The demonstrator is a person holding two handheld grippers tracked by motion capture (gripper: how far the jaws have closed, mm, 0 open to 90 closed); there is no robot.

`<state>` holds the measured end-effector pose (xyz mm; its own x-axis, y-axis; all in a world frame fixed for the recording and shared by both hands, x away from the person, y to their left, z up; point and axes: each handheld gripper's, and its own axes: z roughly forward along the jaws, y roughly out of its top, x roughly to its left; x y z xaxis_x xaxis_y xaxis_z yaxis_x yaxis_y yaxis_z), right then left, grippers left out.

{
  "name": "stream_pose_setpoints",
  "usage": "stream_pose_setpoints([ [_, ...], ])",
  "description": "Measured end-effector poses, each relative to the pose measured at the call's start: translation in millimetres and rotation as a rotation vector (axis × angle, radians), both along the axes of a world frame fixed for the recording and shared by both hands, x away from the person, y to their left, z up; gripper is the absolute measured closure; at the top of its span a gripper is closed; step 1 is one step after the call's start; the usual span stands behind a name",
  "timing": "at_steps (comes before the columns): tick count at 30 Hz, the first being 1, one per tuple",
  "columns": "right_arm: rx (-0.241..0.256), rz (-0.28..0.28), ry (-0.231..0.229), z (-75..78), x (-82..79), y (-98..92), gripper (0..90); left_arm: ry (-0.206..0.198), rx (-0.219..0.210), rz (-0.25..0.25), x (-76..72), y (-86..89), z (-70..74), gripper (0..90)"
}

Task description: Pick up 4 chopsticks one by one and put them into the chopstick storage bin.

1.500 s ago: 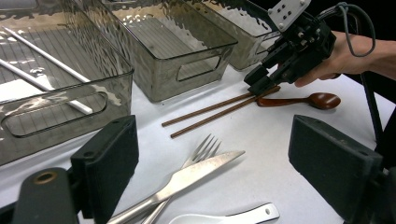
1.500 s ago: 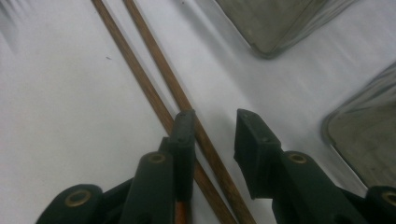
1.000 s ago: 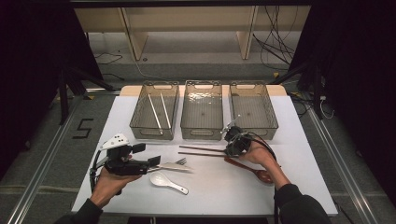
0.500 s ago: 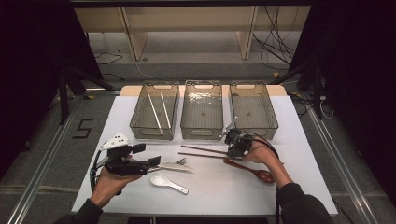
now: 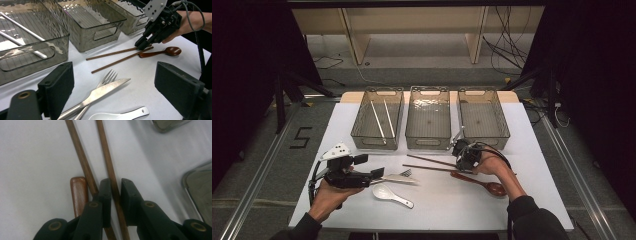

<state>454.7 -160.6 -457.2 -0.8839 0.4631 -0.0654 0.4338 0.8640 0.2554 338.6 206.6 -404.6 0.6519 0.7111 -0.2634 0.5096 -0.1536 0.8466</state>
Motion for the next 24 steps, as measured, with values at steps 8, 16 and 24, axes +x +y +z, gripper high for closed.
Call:
stream_pose_setpoints([
  [8, -0.047, 0.038, -0.023, 0.4, -3.7, 6.0, 80.6, -0.001, 0.006, -0.005, -0.1, -0.5, 0.0, 15.6],
  [16, -0.069, 0.08, -0.035, 0.5, -6.3, 8.5, 84.6, 0.003, 0.005, -0.003, 0.1, 0.2, -0.4, 15.6],
  [24, -0.077, 0.109, -0.05, 0.4, -7.7, 9.7, 85.3, 0.004, 0.005, -0.004, 0.3, -0.2, -0.3, 15.6],
])
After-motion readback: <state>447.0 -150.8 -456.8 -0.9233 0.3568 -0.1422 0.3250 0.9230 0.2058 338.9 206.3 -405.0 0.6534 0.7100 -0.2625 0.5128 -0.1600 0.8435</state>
